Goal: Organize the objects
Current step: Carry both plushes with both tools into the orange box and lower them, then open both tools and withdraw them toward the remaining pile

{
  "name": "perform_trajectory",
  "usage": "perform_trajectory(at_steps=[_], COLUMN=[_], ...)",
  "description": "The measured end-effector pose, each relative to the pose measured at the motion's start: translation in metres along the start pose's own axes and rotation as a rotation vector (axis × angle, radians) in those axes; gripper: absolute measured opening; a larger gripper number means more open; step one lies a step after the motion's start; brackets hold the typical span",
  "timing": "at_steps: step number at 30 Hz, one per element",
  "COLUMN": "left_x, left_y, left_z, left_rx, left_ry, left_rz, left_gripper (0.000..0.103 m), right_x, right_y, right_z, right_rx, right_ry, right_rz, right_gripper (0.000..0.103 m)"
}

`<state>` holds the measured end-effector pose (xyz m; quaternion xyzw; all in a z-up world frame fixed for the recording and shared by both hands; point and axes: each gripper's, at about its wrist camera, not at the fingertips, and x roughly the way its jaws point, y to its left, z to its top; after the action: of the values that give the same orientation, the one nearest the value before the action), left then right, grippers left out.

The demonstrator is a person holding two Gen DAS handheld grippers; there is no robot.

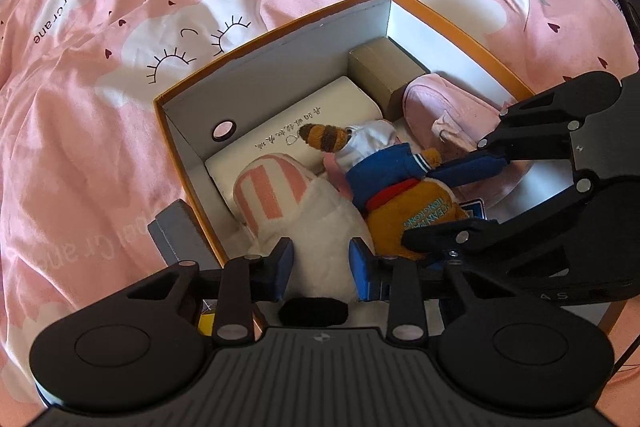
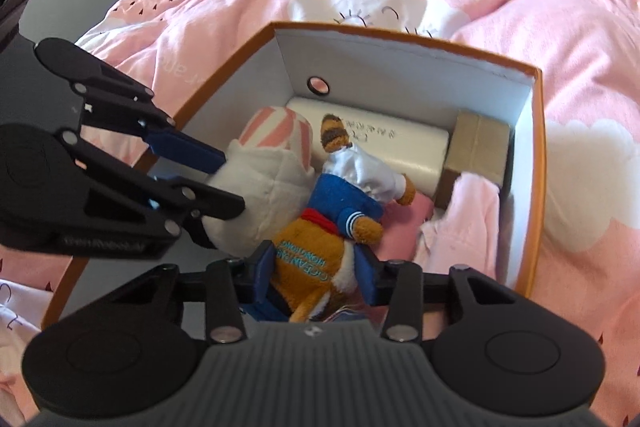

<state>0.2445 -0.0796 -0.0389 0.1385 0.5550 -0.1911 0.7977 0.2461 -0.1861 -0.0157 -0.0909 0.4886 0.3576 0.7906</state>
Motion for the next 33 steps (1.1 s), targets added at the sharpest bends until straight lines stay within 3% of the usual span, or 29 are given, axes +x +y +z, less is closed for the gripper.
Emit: perform_trajectory(at_steps=[3,17,22,24,33], left_x=[-0.003,0.008,0.001,-0.003,-0.045], left_y=[0.004,0.001,0.002,0.003,0.015], left_z=[-0.001,0.000,-0.003,-0.006,-0.025], left_rx=[-0.007,0.022,0.003,-0.003,-0.054], left_ry=[-0.006,-0.018,-0.060,-0.082,-0.220], left_rz=[-0.007,-0.013,-0.015,-0.015,-0.068], left_gripper=[0.034,0.034,0.034,0.037,0.049], right_x=[-0.007,0.017,0.010,0.005,-0.026], right_y=[0.004,-0.011,-0.010,-0.010,0.004], right_z=[0.007,0.020,0.019,0.017,0.009], right_rx=[-0.048,0.051,0.073,0.083,0.092], right_ry=[-0.060,-0.029,-0.051,-0.056,-0.140], right_rz=[0.010,-0.078,-0.080,-0.097,-0.169], right_gripper=[0.031,0.027,0.031,0.039,0.048])
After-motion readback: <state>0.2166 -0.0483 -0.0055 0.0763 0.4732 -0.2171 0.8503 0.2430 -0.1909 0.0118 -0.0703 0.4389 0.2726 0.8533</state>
